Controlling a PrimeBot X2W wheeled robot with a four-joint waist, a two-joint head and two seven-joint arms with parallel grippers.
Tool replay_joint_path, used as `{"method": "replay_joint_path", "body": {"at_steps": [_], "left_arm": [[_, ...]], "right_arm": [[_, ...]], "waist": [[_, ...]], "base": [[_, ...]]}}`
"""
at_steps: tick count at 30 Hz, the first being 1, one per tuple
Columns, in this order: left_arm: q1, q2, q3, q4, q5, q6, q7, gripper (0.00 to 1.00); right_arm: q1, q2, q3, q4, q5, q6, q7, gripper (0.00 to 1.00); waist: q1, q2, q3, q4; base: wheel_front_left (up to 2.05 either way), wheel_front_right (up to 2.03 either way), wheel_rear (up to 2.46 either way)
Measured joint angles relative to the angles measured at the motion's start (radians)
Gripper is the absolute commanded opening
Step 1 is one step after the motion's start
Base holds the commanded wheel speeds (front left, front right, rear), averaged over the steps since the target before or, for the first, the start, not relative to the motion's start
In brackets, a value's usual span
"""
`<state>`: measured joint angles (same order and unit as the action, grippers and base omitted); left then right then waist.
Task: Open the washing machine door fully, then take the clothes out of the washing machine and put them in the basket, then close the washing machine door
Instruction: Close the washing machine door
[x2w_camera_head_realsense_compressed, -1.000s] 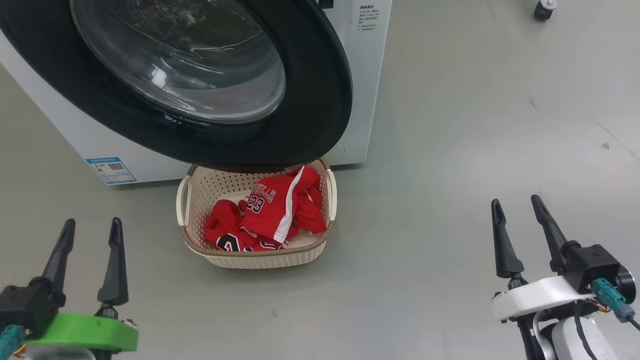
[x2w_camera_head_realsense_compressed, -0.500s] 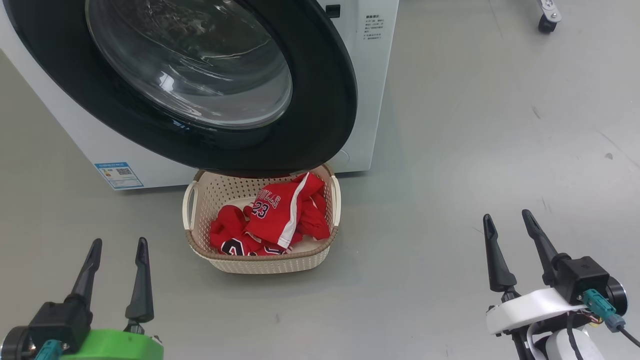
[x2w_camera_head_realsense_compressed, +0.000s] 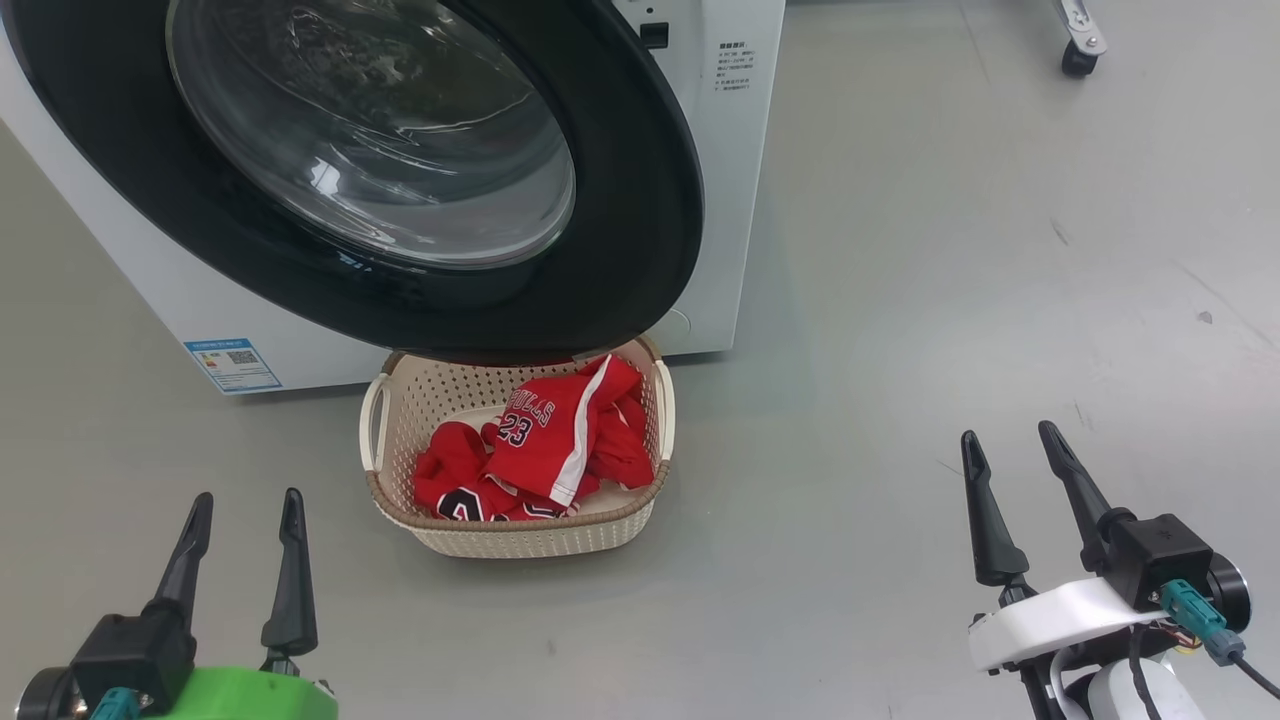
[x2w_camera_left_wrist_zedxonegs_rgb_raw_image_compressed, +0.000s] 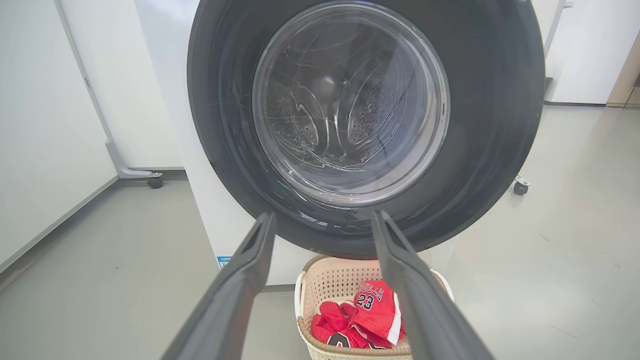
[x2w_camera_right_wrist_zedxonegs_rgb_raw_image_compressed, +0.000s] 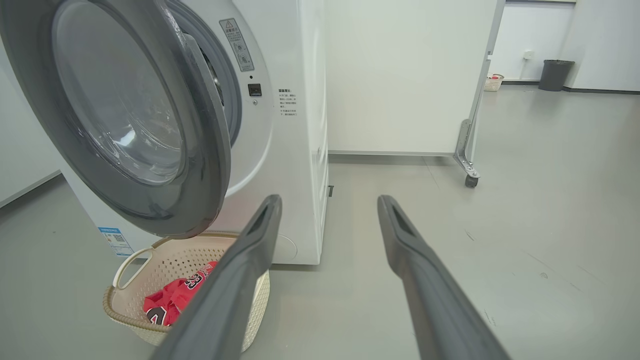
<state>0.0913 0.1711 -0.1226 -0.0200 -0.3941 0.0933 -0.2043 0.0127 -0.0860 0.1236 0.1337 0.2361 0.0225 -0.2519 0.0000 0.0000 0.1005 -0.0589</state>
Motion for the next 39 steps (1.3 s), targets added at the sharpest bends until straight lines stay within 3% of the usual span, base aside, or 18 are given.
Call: {"method": "replay_joint_path", "body": {"at_steps": [6,7,32,39], "left_arm": [[0.000,-0.003,-0.001,0.003,0.009,0.003,0.000,1.00],[0.000,-0.003,-0.001,0.004,0.010,0.003,0.000,1.00],[0.000,-0.027,-0.032,0.007,0.022,0.007,-0.001,1.00],[-0.002,-0.029,-0.044,-0.001,0.040,0.007,-0.001,1.00]], "right_arm": [[0.000,0.000,0.000,-0.003,0.000,0.000,0.000,1.00],[0.001,0.001,-0.001,-0.003,0.002,0.000,0.000,0.00],[0.010,-0.037,-0.009,-0.012,0.003,0.003,0.027,0.00],[-0.053,-0.049,0.013,-0.021,-0.002,0.025,0.040,0.00]], "waist": [[0.0000,0.0000,-0.004,-0.003],[0.0000,0.0000,-0.005,-0.003],[0.0000,0.0000,-0.015,0.018],[0.0000,0.0000,0.005,0.049]], "base": [[0.00,0.00,0.00],[0.00,0.00,0.00],[0.00,0.00,0.00],[0.00,0.00,0.00]]}}
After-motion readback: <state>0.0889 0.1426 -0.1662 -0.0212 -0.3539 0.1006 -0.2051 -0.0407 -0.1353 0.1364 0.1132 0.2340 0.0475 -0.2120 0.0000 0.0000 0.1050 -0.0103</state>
